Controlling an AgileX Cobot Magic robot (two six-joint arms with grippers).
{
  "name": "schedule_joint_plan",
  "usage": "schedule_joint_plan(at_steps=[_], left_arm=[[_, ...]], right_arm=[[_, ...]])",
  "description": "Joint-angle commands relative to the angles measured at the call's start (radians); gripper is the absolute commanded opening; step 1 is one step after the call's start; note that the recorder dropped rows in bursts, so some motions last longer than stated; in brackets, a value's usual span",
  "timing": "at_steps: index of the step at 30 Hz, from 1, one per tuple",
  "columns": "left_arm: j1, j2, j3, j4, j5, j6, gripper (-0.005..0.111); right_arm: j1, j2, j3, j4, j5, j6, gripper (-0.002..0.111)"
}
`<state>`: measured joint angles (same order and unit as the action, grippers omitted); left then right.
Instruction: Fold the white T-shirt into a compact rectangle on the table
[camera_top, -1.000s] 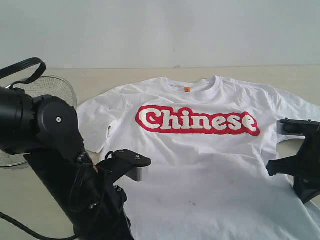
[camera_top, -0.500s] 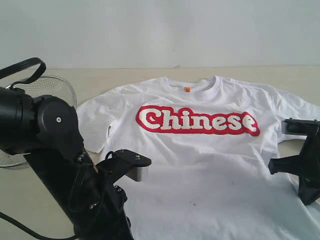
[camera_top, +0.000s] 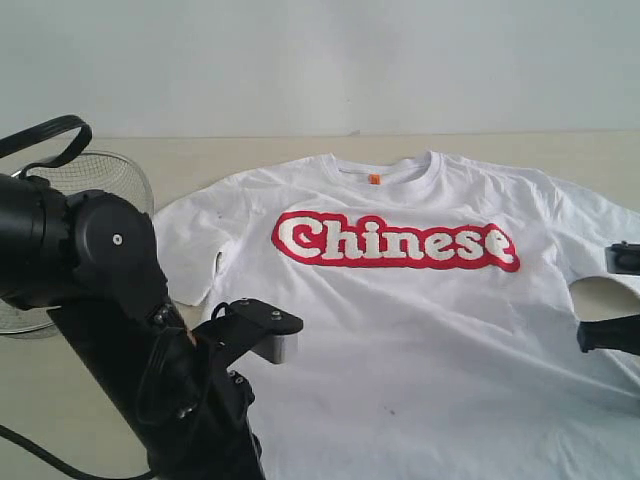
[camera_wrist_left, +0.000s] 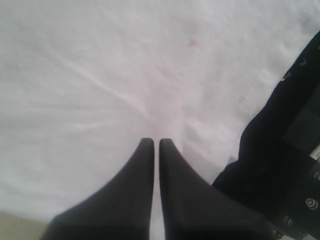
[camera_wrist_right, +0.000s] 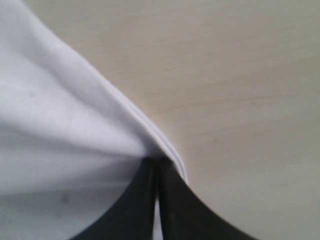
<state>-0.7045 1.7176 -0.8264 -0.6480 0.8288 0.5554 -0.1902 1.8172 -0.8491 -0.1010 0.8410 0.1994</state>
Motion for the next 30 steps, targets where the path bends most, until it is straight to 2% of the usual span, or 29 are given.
schedule_joint_plan(at_steps=[1,6,9,14,21,25,30], left_arm=[[-0.005,-0.005,0.005,-0.009,0.005,0.021,0.005],[-0.005,-0.005,0.005,-0.009,0.005,0.021,0.005],[-0.005,-0.005,0.005,-0.009,0.005,0.032,0.005],[-0.005,-0.005,0.005,-0.014,0.001,0.024,0.005],[-0.005,-0.007,0.005,-0.051,0.060,0.022,0.005],[-0.005,-0.007,0.005,-0.121,0.059,0.030,0.005],[-0.005,-0.007,0.005,-0.224,0.016,0.081,0.005]], right_arm=[[-0.063,0.021,0.012,-0.027,-0.002,0.007,0.000],[-0.069,0.019,0.012,-0.022,-0.018,0.005,0.000],[-0.069,0.019,0.012,0.139,-0.033,-0.135,0.000],[-0.069,-0.013,0.008,0.230,-0.044,-0.199,0.000],[-0.069,-0.275,0.008,0.255,-0.103,-0.190,0.000],[-0.069,-0.366,0.008,0.494,-0.140,-0.335,0.000],[-0.007,-0.387,0.010,0.893,0.000,-0.740,0.000]])
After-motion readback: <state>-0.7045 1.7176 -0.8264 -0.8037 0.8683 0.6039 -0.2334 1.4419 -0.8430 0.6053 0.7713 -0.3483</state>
